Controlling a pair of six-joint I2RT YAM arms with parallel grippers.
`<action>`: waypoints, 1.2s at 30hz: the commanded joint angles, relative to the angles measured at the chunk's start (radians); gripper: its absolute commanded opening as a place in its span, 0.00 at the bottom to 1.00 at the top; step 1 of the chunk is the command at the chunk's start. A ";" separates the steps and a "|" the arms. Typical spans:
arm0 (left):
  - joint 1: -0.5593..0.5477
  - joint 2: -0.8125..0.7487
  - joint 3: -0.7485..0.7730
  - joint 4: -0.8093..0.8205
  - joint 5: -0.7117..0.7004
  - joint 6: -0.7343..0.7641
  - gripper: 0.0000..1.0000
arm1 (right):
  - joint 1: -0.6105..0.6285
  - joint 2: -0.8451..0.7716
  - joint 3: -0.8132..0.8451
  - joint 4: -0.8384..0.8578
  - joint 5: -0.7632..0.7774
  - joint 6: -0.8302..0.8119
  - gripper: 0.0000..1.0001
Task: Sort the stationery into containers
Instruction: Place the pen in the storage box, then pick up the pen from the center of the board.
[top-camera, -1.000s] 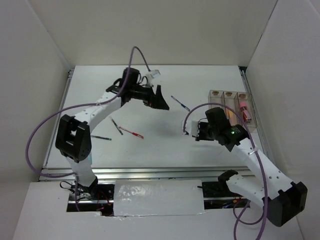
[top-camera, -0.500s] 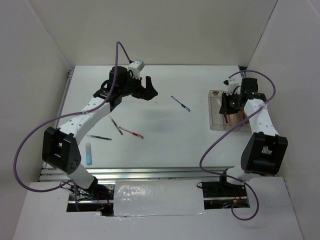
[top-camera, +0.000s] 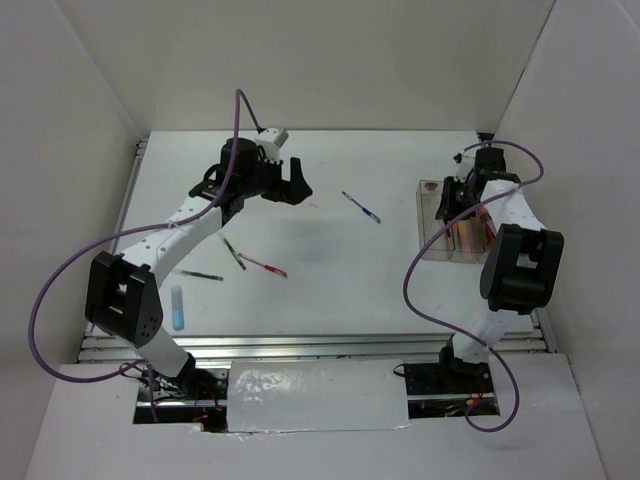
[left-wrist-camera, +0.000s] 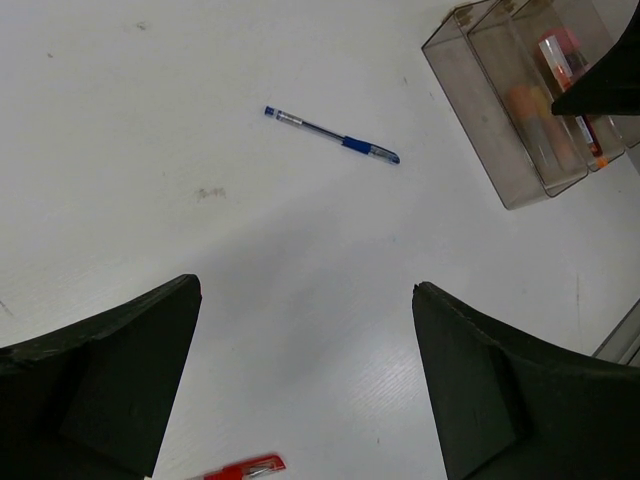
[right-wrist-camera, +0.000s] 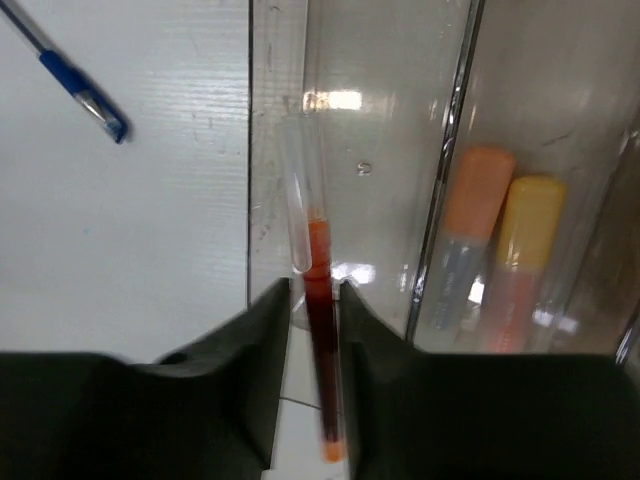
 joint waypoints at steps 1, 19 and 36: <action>0.006 -0.023 -0.008 0.035 -0.009 0.027 0.99 | 0.022 0.015 0.058 0.050 0.045 0.020 0.38; 0.038 -0.030 -0.047 0.063 0.127 0.019 0.98 | 0.327 0.086 0.331 -0.068 0.002 -0.110 0.38; 0.116 -0.061 -0.104 0.066 0.282 0.020 0.97 | 0.481 0.544 0.666 -0.162 0.111 -0.150 0.44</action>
